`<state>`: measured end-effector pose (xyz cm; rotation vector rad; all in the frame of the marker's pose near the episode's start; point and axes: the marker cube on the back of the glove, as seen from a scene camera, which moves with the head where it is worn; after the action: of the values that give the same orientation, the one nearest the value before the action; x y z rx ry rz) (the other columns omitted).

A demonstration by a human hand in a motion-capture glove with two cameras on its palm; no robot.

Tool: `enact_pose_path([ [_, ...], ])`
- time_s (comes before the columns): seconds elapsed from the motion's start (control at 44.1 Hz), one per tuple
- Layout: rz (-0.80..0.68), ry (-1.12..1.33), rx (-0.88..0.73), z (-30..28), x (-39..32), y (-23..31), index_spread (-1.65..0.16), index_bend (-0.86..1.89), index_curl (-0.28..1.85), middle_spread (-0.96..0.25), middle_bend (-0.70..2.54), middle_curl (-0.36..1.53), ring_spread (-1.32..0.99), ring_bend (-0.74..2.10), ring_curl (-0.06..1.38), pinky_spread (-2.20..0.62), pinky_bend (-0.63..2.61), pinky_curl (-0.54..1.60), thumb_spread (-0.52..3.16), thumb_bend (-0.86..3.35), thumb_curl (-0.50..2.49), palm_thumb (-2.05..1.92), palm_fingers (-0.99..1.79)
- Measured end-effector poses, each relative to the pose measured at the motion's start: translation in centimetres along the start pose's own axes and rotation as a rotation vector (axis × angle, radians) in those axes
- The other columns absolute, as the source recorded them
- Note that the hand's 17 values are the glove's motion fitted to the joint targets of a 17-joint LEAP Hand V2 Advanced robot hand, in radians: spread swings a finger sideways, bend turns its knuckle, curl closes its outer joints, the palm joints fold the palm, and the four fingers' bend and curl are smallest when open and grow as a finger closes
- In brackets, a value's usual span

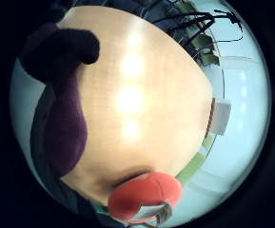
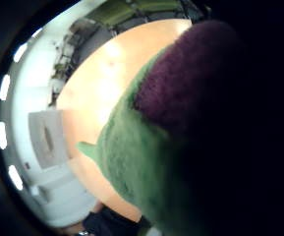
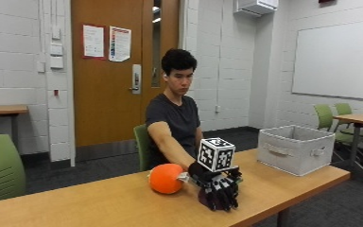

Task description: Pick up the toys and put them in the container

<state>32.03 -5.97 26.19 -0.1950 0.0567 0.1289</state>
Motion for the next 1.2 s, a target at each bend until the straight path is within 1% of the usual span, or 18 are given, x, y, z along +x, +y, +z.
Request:
enact_pose_path([
  [0.045,0.01,-0.007,-0.001,-0.2,0.0,0.0,-0.41,0.58,0.54,-0.18,0.13,0.31,-0.2,0.29,0.2,-0.02,0.85,0.37,0.74,-0.06,0.25,-0.05,0.25],
  [0.091,0.023,-0.026,-0.003,-0.4,0.0,0.0,-0.41,0.59,0.56,-0.21,0.2,0.32,-0.24,0.4,0.23,-0.05,0.81,0.35,0.8,-0.02,0.26,0.01,0.4],
  [0.159,0.042,-0.071,-0.015,-0.9,0.1,0.2,-0.41,0.6,0.59,-0.25,0.26,0.35,-0.29,0.5,0.25,-0.09,0.75,0.34,0.88,0.01,0.27,0.07,0.54],
  [0.249,0.059,-0.079,-0.045,-1.4,0.0,0.8,-0.41,0.6,0.63,-0.31,0.33,0.38,-0.36,0.6,0.29,-0.15,0.71,0.33,1.0,0.08,0.29,0.2,0.63],
  [0.317,0.078,-0.044,-0.04,-1.6,0.0,1.1,-0.41,0.48,0.62,-0.35,0.39,0.4,-0.41,0.71,0.33,-0.23,0.8,0.34,1.08,0.2,0.35,0.39,0.8],
  [0.363,0.096,-0.032,-0.031,-1.7,0.0,1.3,-0.4,0.39,0.62,-0.36,0.4,0.41,-0.44,0.77,0.35,-0.29,0.88,0.36,1.07,0.25,0.38,0.49,0.87],
  [0.431,0.116,-0.026,-0.026,-1.5,-0.2,1.6,-0.4,0.31,0.64,-0.39,0.41,0.43,-0.46,0.81,0.37,-0.33,0.92,0.37,1.06,0.26,0.41,0.54,0.86],
  [0.453,0.121,-0.024,-0.025,-1.5,-0.3,1.7,-0.41,0.27,0.64,-0.4,0.47,0.45,-0.47,0.88,0.41,-0.36,0.91,0.38,1.0,0.28,0.44,0.6,0.95],
  [0.476,0.126,-0.022,-0.024,-1.5,-0.4,1.8,-0.41,0.24,0.64,-0.41,0.49,0.46,-0.47,0.9,0.4,-0.37,0.91,0.37,0.97,0.29,0.46,0.62,0.99],
  [0.612,0.123,-0.05,0.0,-2.9,-2.0,2.7,-0.44,0.15,0.67,-0.44,0.62,0.53,-0.48,1.01,0.46,-0.41,0.88,0.38,0.86,0.29,0.53,0.67,1.1],
  [0.68,0.113,-0.05,0.024,-5.3,-2.8,3.1,-0.45,0.15,0.7,-0.44,0.67,0.56,-0.48,1.05,0.49,-0.42,0.88,0.38,0.81,0.29,0.56,0.68,1.11],
  [0.861,0.072,-0.065,0.104,-14.2,-4.9,3.9,-0.48,0.16,0.77,-0.45,0.73,0.62,-0.47,1.09,0.51,-0.44,0.89,0.39,0.7,0.27,0.63,0.69,1.09],
  [0.929,0.047,-0.062,0.16,-17.9,-6.3,4.4,-0.48,0.16,0.8,-0.45,0.74,0.63,-0.47,1.1,0.52,-0.44,0.89,0.39,0.67,0.26,0.66,0.68,1.08],
  [1.088,-0.027,-0.069,0.266,-26.1,-12.1,6.1,-0.5,0.15,0.87,-0.45,0.75,0.66,-0.46,1.12,0.52,-0.45,0.91,0.39,0.63,0.24,0.71,0.67,1.07],
  [1.201,-0.096,-0.085,0.306,-30.0,-17.4,7.2,-0.51,0.15,0.92,-0.45,0.75,0.68,-0.46,1.13,0.53,-0.45,0.91,0.4,0.61,0.23,0.75,0.67,1.07],
])
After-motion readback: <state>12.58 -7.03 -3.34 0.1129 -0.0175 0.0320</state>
